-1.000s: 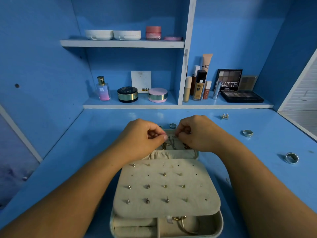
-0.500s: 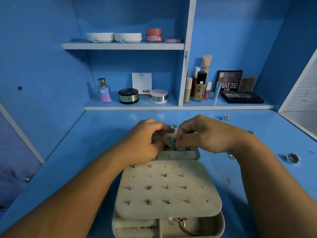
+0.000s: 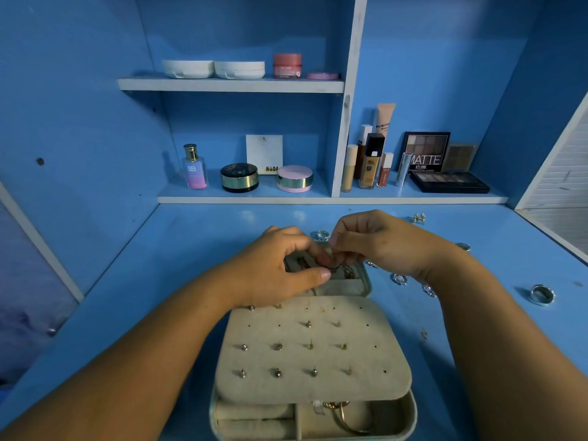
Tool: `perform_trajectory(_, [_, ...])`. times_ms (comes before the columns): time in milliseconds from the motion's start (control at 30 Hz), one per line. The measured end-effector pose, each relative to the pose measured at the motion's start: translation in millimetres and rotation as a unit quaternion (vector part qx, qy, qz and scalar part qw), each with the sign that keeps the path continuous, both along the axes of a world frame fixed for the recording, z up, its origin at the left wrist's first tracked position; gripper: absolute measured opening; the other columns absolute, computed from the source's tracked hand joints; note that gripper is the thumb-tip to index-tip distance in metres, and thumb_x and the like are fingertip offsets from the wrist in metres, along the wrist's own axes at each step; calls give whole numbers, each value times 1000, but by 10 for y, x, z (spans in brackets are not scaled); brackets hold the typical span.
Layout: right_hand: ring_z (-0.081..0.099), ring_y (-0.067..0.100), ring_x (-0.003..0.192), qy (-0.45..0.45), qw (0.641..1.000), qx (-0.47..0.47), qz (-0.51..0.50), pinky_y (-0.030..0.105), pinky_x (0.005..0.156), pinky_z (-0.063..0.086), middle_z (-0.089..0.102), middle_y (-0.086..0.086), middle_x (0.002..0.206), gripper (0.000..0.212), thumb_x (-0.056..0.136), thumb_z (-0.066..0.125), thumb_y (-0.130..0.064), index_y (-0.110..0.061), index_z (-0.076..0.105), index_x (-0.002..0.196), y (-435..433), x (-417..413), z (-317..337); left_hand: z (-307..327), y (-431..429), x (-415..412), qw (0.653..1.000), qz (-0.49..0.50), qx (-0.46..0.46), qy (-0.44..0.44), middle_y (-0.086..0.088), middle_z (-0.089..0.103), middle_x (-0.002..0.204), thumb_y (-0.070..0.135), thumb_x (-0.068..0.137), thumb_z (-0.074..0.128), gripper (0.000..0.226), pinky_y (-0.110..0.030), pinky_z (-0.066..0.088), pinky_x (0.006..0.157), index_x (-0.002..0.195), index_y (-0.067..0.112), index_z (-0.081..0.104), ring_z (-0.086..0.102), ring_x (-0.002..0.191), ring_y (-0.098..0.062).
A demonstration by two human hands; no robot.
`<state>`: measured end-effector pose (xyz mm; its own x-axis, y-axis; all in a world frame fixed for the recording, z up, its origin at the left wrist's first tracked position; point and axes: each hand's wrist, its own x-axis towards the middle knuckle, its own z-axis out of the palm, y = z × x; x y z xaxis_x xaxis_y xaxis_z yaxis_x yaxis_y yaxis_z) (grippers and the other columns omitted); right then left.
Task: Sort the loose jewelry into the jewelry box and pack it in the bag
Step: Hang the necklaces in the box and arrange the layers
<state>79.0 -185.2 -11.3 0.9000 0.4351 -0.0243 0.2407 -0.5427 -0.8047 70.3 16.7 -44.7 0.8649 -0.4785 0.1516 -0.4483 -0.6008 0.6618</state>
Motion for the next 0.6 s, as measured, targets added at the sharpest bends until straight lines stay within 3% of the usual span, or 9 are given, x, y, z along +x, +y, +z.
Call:
perform_trajectory(100, [50, 9, 63, -6, 1000, -1, 20, 27, 66, 40, 60, -3, 67, 18, 88, 61, -32, -16, 70, 83, 7, -4, -4, -18, -5, 23, 999, 25, -30, 15, 14, 63, 111, 44, 82, 73, 33, -39, 50, 96, 111, 32, 64, 58, 108, -6])
perform_trajectory(167, [56, 9, 67, -11, 999, 12, 28, 27, 69, 44, 66, -7, 73, 14, 89, 62, -31, -23, 72, 83, 17, -8, 2, -4, -7, 23, 999, 11, -29, 12, 13, 64, 109, 39, 84, 73, 29, -38, 52, 91, 111, 30, 66, 62, 102, -8])
perform_trajectory(267, [64, 28, 84, -3, 999, 33, 35, 41, 82, 50, 72, 5, 91, 14, 91, 60, -29, -23, 72, 86, 27, -5, -2, 8, -9, 16, 1000, 2, 5, -1, 11, 61, 105, 35, 87, 69, 16, -35, 50, 88, 102, 28, 71, 58, 98, -8])
perform_trajectory(300, [62, 28, 78, -7, 999, 32, 33, 40, 77, 50, 71, 6, 89, 15, 91, 60, -29, -22, 72, 86, 28, -4, -6, 0, -9, 17, 1000, 5, 4, 1, 9, 61, 103, 34, 88, 69, 13, -36, 51, 87, 97, 25, 73, 60, 96, -11])
perform_trajectory(400, [47, 4, 53, -41, 999, 25, -13, 16, 55, 39, 61, -6, 64, 16, 90, 61, -31, -19, 71, 86, 41, 12, -26, -21, -15, 31, 999, 43, -24, -1, 4, 66, 86, 32, 90, 67, 12, -34, 53, 75, 79, 29, 70, 61, 74, -9])
perform_trajectory(500, [40, 4, 44, -74, 994, 21, -82, 12, 44, 34, 53, -4, 57, 15, 90, 63, -29, -17, 69, 84, 63, 60, -86, -43, -22, 47, 995, 98, -31, -9, 7, 64, 63, 32, 91, 65, 20, -18, 43, 55, 72, 29, 68, 48, 52, -1])
perform_trajectory(600, [42, 3, 46, -101, 988, -9, -120, 11, 45, 36, 55, -6, 60, 12, 89, 63, -29, -21, 67, 81, 95, 114, -172, -56, -44, 50, 991, 128, -22, -14, 18, 53, 45, 30, 91, 66, 26, -10, 33, 44, 66, 28, 64, 44, 42, -1])
